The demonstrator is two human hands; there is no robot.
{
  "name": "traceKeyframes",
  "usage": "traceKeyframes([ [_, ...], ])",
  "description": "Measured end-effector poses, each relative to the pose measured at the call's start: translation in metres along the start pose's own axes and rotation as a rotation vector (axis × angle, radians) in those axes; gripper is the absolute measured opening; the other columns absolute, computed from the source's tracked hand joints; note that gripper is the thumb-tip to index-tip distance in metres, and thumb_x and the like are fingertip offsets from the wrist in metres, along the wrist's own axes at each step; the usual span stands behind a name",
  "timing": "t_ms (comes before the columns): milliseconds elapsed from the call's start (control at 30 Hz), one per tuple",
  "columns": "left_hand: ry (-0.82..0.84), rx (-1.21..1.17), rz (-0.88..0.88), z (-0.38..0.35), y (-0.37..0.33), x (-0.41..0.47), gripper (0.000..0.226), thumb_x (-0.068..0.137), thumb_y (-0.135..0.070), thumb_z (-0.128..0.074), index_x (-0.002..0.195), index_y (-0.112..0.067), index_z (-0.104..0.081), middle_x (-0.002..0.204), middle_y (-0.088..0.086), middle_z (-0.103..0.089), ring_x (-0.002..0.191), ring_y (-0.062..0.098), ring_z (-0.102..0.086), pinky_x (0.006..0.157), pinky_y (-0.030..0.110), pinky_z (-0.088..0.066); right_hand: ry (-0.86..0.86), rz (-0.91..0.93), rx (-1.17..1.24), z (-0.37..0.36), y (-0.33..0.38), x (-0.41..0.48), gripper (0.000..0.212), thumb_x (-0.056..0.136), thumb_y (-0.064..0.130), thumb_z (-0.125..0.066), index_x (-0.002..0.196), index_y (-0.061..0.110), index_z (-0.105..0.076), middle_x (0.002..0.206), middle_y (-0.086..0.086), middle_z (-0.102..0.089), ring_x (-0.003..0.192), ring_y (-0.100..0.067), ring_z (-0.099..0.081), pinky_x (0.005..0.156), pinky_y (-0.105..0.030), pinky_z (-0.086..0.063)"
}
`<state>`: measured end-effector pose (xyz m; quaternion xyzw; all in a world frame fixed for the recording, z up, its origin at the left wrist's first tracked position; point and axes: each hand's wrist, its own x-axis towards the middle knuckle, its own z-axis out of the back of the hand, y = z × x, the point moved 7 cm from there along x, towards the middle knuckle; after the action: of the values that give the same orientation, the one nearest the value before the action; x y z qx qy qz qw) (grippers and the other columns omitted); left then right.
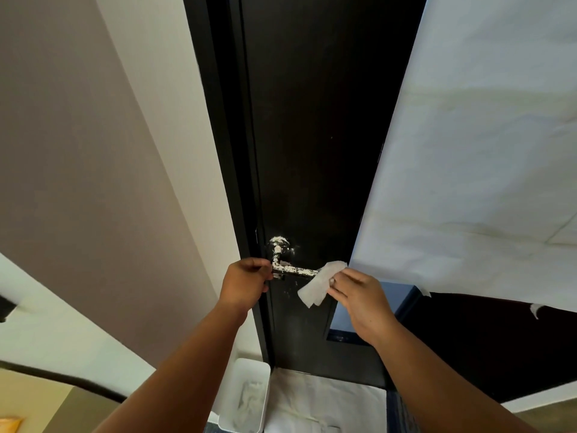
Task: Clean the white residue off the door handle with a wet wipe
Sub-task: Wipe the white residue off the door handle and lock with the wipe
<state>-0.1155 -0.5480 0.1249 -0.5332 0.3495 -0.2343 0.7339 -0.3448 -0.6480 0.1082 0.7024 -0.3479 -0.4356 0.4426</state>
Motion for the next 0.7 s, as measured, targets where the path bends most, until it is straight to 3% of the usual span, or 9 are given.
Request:
traceKeyframes([
  [67,-0.007,0.007,-0.001,0.0,0.001,0.0,0.009,0.099,-0.02,-0.066,0.099,-0.02,-0.076,0.087,0.005,-0.077,0.067,0.016,-0.065,0.061,0.024,-0.051,-0.023,-0.017,-0.028,-0.003,-0.004,0.007,0.019,0.098,0.005,-0.061,0.096,0.019,-0.074,0.107,-0.007,-0.075,0.1,-0.018,-0.074,0.088,-0.032,-0.06],
  [133,-0.011,0.006,0.0,0.0,0.001,0.001,0.009,0.098,-0.019,-0.067,0.098,-0.02,-0.076,0.087,0.005,-0.077,0.069,0.016,-0.066,0.06,0.023,-0.05,-0.055,-0.041,-0.041,-0.005,-0.007,0.015,0.013,0.097,0.009,-0.064,0.106,0.015,-0.072,0.112,-0.011,-0.073,0.1,-0.022,-0.073,0.082,-0.031,-0.061],
  [200,-0.013,0.004,0.0,0.0,0.001,0.0,0.009,0.098,-0.019,-0.068,0.095,-0.021,-0.076,0.087,0.005,-0.077,0.069,0.016,-0.066,0.06,0.023,-0.05,-0.068,-0.054,-0.069,-0.006,-0.007,0.022,0.019,0.096,0.01,-0.066,0.114,0.009,-0.07,0.116,-0.014,-0.071,0.102,-0.026,-0.072,0.082,-0.033,-0.061],
  [267,-0.016,0.007,0.001,0.0,0.001,0.0,0.011,0.098,-0.018,-0.068,0.091,-0.022,-0.076,0.086,0.005,-0.077,0.069,0.015,-0.065,0.061,0.023,-0.05,-0.067,-0.054,-0.091,-0.007,-0.007,0.024,0.013,0.096,0.01,-0.066,0.108,0.011,-0.071,0.113,-0.014,-0.071,0.1,-0.026,-0.072,0.081,-0.034,-0.062],
  [500,-0.022,0.033,0.006,0.0,0.0,0.0,0.013,0.098,-0.016,-0.067,0.09,-0.02,-0.077,0.083,0.003,-0.078,0.069,0.017,-0.066,0.061,0.025,-0.05,-0.19,0.117,-0.189,0.014,-0.015,0.009,0.028,0.093,0.009,-0.07,0.121,0.011,-0.071,0.104,0.007,-0.072,0.097,-0.011,-0.07,0.079,-0.024,-0.06],
  [700,-0.021,0.044,0.02,0.0,0.0,0.001,0.013,0.097,-0.016,-0.067,0.089,-0.019,-0.077,0.085,0.005,-0.078,0.068,0.017,-0.065,0.06,0.024,-0.049,-0.115,0.045,-0.156,-0.004,-0.008,0.026,0.022,0.094,0.009,-0.068,0.116,0.008,-0.071,0.108,-0.005,-0.071,0.1,-0.022,-0.071,0.083,-0.033,-0.061],
])
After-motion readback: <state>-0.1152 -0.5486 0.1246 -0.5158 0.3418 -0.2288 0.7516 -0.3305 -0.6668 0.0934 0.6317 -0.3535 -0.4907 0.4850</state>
